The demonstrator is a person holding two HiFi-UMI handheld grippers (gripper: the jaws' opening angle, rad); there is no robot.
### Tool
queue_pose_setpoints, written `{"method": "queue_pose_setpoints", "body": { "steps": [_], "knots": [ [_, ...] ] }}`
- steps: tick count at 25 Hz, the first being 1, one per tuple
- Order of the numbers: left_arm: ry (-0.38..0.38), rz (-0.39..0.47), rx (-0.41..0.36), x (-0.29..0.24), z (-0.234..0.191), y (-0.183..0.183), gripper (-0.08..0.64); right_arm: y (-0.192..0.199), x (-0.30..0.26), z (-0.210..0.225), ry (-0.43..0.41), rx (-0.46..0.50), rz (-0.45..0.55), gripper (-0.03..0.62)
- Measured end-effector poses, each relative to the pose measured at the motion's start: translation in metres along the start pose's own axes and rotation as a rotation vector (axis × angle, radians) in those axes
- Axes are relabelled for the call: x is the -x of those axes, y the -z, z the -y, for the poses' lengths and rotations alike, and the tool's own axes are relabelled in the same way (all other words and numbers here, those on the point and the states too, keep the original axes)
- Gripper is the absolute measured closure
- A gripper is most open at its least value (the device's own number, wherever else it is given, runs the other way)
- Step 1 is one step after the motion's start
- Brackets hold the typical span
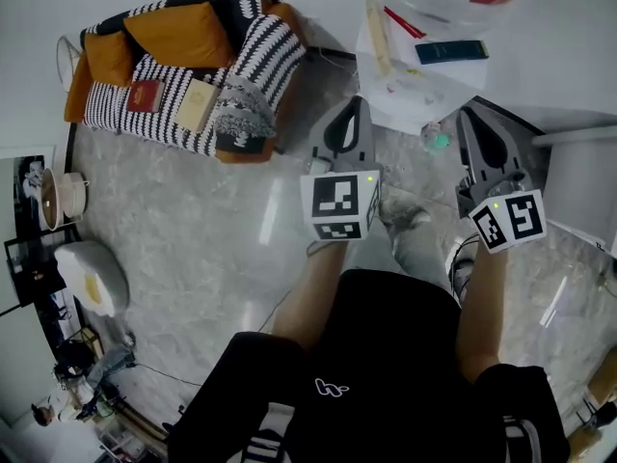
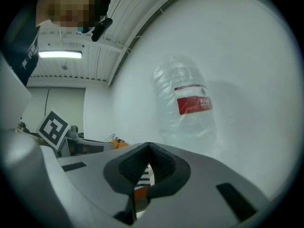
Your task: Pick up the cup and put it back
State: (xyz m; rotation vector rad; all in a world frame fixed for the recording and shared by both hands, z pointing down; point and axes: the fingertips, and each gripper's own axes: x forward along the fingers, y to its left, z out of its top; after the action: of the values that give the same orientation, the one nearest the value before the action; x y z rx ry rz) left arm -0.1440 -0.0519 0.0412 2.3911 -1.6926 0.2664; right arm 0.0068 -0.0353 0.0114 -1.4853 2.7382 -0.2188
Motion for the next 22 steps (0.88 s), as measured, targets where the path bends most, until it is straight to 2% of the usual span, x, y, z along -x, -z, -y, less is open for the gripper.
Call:
{"method": "queue_pose_setpoints", "body": {
  "steps": [4,7,15,18,22],
  "knots": [
    [0.002,-0.032,0.014,-0.027,0.0,0.033,0.546,0.033,-0.005,0.013,-0.014,-0.013,-0.044,0.584],
    [-0.013,-0.084,0.025,-0.04,0.005,0.073,0.546,0.07,-0.001,0.022,-0.029,-0.022,-0.09,0.584],
    [-0.04,-0.134,0.068,-0.064,0.023,0.186,0.546,0.176,0.023,0.055,-0.046,-0.036,-0.178,0.584],
    [-0.034,-0.141,0.064,-0.078,0.028,0.217,0.546,0.207,0.023,0.072,-0.032,-0.062,-0.189,0.584],
    [-0.037,-0.131,0.096,-0.097,0.04,0.255,0.546,0.246,0.023,0.087,-0.024,-0.08,-0.169,0.584]
  ]
}}
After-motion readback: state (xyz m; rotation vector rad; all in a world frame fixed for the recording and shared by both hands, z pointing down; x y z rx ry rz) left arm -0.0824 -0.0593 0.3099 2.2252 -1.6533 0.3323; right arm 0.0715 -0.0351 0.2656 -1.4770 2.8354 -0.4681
